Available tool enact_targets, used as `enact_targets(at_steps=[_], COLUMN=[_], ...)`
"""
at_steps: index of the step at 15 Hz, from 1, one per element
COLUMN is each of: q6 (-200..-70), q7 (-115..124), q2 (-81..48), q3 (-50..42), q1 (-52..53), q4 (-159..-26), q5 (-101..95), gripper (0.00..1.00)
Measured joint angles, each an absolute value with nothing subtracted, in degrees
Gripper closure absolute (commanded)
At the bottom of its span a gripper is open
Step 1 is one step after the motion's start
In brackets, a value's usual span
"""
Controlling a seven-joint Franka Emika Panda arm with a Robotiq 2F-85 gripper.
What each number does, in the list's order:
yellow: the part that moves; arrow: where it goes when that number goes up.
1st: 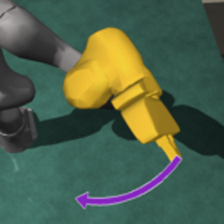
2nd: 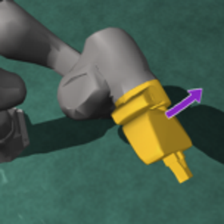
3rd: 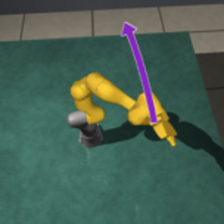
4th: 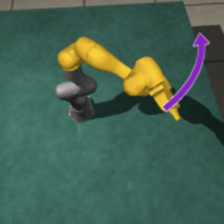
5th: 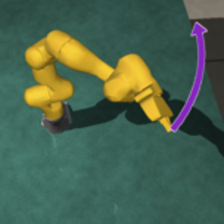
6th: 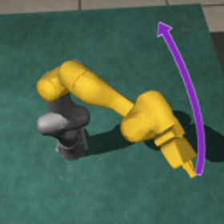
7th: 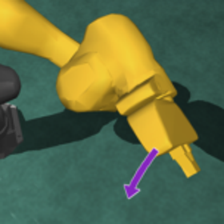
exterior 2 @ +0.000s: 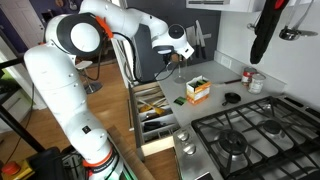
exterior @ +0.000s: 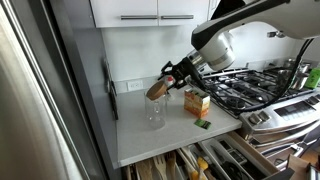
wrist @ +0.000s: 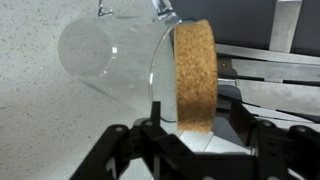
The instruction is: Take the lid off of the glass bottle
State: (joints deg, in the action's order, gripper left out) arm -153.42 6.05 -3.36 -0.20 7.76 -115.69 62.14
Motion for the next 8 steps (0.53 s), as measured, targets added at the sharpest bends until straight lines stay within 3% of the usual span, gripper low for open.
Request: enact_targets(at_steps=[1, 3, 7, 8], q6=[-153.4, -153.4, -153.4, -153.4], q7=[6.0, 5.9, 5.6, 5.5], q2=[-3.6, -4.0, -4.4, -4.4], q3=[-0.2, -0.2, -0.2, -0.2], q1=[7.7, 7.6, 7.6, 7.5], q4=[-115.5, -115.2, -114.4, -114.3], q5=[62.1, 62.2, 63.1, 63.4], gripper=[0.43, 0.54, 0.87, 0.88])
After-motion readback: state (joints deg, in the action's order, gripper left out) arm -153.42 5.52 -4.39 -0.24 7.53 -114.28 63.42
